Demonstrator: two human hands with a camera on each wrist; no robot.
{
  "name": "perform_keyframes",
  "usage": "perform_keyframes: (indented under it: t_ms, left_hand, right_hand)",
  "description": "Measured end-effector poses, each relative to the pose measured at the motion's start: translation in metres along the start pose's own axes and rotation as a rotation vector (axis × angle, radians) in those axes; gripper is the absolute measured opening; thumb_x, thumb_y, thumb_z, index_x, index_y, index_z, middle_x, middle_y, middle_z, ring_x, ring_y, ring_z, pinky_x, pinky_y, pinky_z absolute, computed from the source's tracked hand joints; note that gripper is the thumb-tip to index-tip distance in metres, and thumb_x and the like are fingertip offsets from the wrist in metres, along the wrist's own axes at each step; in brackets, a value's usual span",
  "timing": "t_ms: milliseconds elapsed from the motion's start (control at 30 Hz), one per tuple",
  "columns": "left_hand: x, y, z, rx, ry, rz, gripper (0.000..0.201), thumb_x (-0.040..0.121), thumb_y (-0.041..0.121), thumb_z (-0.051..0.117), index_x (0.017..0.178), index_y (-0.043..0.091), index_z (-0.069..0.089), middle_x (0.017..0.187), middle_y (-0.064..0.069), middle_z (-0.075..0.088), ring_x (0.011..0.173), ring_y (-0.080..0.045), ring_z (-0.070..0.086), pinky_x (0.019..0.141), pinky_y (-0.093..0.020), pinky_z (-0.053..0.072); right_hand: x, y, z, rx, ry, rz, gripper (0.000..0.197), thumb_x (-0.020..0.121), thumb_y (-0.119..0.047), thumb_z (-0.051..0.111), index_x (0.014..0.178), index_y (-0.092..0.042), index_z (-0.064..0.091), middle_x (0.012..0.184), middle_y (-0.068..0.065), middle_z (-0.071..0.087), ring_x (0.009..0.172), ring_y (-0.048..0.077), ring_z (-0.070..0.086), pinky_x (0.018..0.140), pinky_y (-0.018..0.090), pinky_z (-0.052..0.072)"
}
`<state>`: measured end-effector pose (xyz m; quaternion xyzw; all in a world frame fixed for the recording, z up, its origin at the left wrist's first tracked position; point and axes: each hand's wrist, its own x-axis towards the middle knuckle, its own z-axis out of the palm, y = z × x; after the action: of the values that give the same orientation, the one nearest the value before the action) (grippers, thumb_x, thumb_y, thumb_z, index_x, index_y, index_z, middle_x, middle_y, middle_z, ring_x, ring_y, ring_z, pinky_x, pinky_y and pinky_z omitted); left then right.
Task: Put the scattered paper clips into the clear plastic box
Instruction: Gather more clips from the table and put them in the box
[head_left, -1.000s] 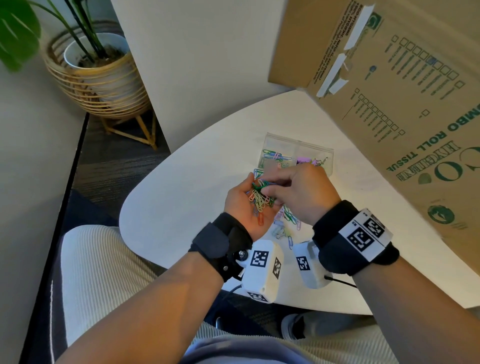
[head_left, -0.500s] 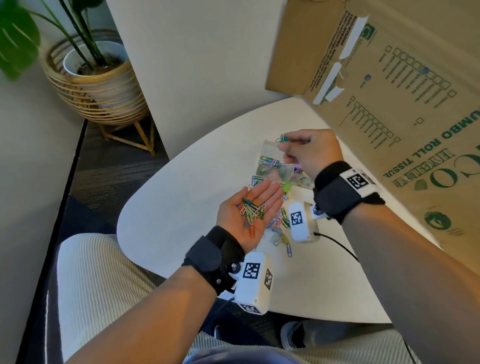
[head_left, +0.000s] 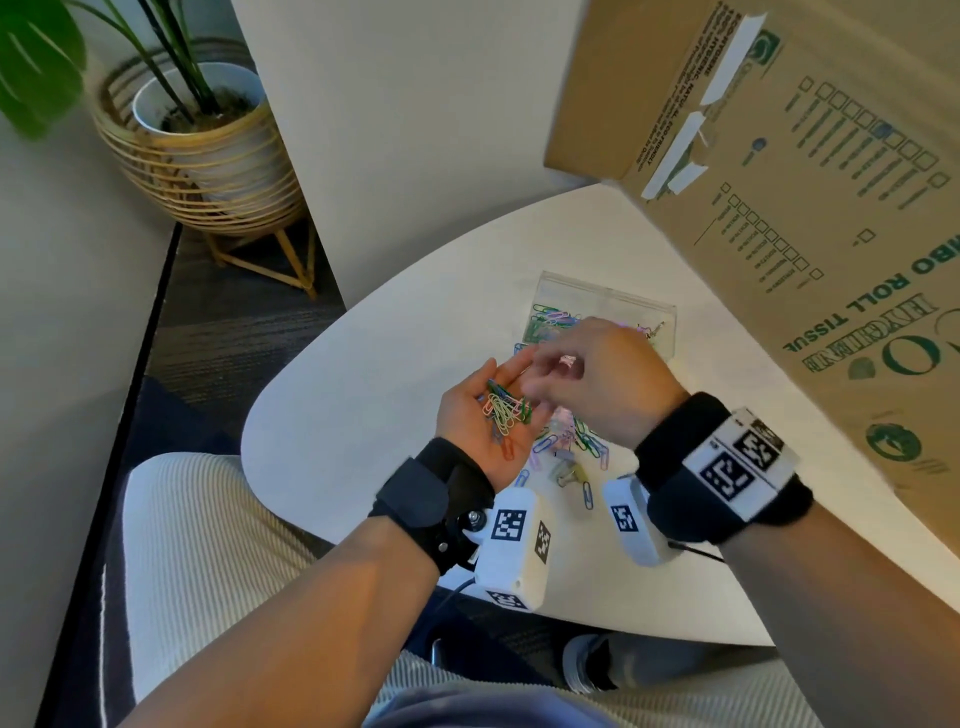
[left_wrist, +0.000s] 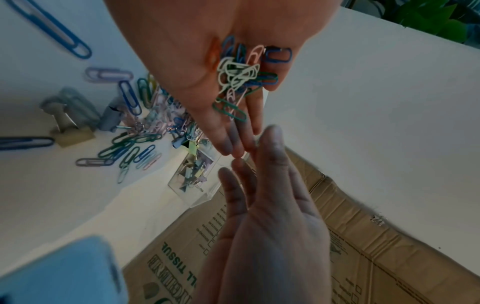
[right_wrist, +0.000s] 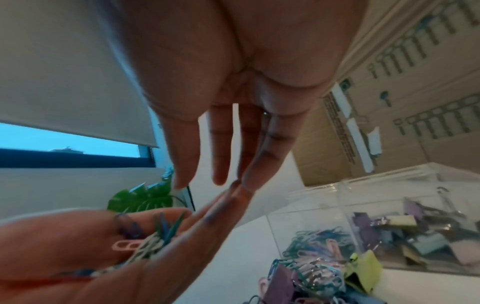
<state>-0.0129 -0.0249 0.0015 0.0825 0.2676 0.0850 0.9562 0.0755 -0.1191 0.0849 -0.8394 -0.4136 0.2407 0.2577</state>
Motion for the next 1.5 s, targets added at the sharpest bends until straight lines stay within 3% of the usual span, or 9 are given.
perform_keyframes:
  t_ms: [167,267,367,533,767,867,1067,1267,1500]
  left_hand:
    - [0.0,-0.006,0.005,0.032,0.009,0.0,0.048,0.101,0.034,0.03,0.118,0.001,0.06,0.119,-0.019,0.062,0.098,-0.03,0.066,0.092,-0.037,0.051]
    - [-0.001,-0.011,0.011,0.072,0.012,-0.004,0.049,0.102,0.035,0.027,0.12,0.003,0.059,0.136,-0.016,0.054,0.126,-0.03,0.05,0.111,-0.039,0.033]
    - [0.001,-0.012,0.011,0.075,0.02,-0.011,0.049,0.102,0.035,0.028,0.129,0.005,0.056,0.137,-0.015,0.054,0.133,-0.03,0.044,0.117,-0.04,0.025]
    - [-0.002,-0.01,0.014,0.083,-0.017,0.005,0.05,0.102,0.036,0.026,0.132,0.006,0.052,0.134,-0.018,0.055,0.127,-0.032,0.049,0.113,-0.043,0.032]
    - [-0.007,-0.008,0.02,0.058,-0.075,0.018,0.05,0.102,0.035,0.025,0.127,0.003,0.055,0.111,-0.019,0.066,0.087,-0.031,0.07,0.068,-0.033,0.057]
    - [-0.006,-0.008,0.017,0.023,-0.065,0.025,0.049,0.101,0.033,0.028,0.129,0.002,0.054,0.121,-0.023,0.061,0.1,-0.034,0.065,0.079,-0.04,0.058]
    - [-0.002,-0.003,0.004,-0.024,-0.042,0.018,0.048,0.102,0.028,0.032,0.114,-0.005,0.064,0.117,-0.022,0.065,0.105,-0.034,0.064,0.093,-0.044,0.05]
    - [0.0,-0.003,0.0,-0.033,-0.047,-0.011,0.05,0.102,0.028,0.033,0.106,-0.007,0.069,0.123,-0.024,0.062,0.103,-0.036,0.066,0.092,-0.048,0.049]
    - [-0.001,0.001,-0.003,0.003,-0.001,-0.024,0.048,0.1,0.029,0.038,0.101,-0.005,0.072,0.12,-0.023,0.064,0.108,-0.034,0.064,0.1,-0.042,0.047]
  right_hand:
    - [-0.013,0.001,0.008,-0.23,-0.038,-0.013,0.025,0.078,-0.035,0.075,0.1,-0.022,0.071,0.093,-0.001,0.06,0.082,0.012,0.053,0.07,0.025,0.041]
    - [-0.013,-0.001,0.015,-0.293,-0.045,-0.036,0.026,0.084,-0.03,0.07,0.108,-0.021,0.069,0.09,-0.001,0.062,0.09,0.02,0.058,0.072,0.03,0.042]
    - [-0.012,-0.004,0.019,-0.299,-0.008,-0.031,0.024,0.086,-0.025,0.067,0.11,-0.024,0.069,0.094,-0.001,0.068,0.093,0.021,0.061,0.071,0.027,0.039]
    - [-0.014,-0.004,0.017,-0.116,0.083,0.017,0.015,0.086,-0.018,0.069,0.099,-0.02,0.075,0.09,0.0,0.071,0.084,0.015,0.064,0.078,0.024,0.048]
    - [-0.013,0.003,0.011,0.385,0.164,0.15,0.013,0.078,-0.006,0.078,0.083,-0.018,0.074,0.069,0.0,0.07,0.052,0.009,0.063,0.063,0.025,0.058]
    - [-0.013,0.003,0.009,0.569,0.173,0.173,0.021,0.077,0.0,0.077,0.078,-0.02,0.072,0.062,-0.005,0.071,0.055,0.01,0.066,0.062,0.024,0.059]
    - [0.012,0.014,-0.012,0.761,0.326,0.238,0.017,0.075,0.005,0.077,0.09,-0.002,0.07,0.073,0.01,0.067,0.058,0.014,0.064,0.064,0.024,0.06]
    - [0.065,0.032,-0.025,0.541,0.472,0.302,0.015,0.076,-0.004,0.08,0.078,-0.017,0.072,0.072,0.003,0.071,0.062,0.019,0.066,0.075,0.039,0.061]
    - [0.076,0.049,-0.02,0.082,0.289,0.331,0.031,0.083,-0.023,0.076,0.113,-0.015,0.073,0.113,0.003,0.071,0.102,0.017,0.065,0.096,0.026,0.049]
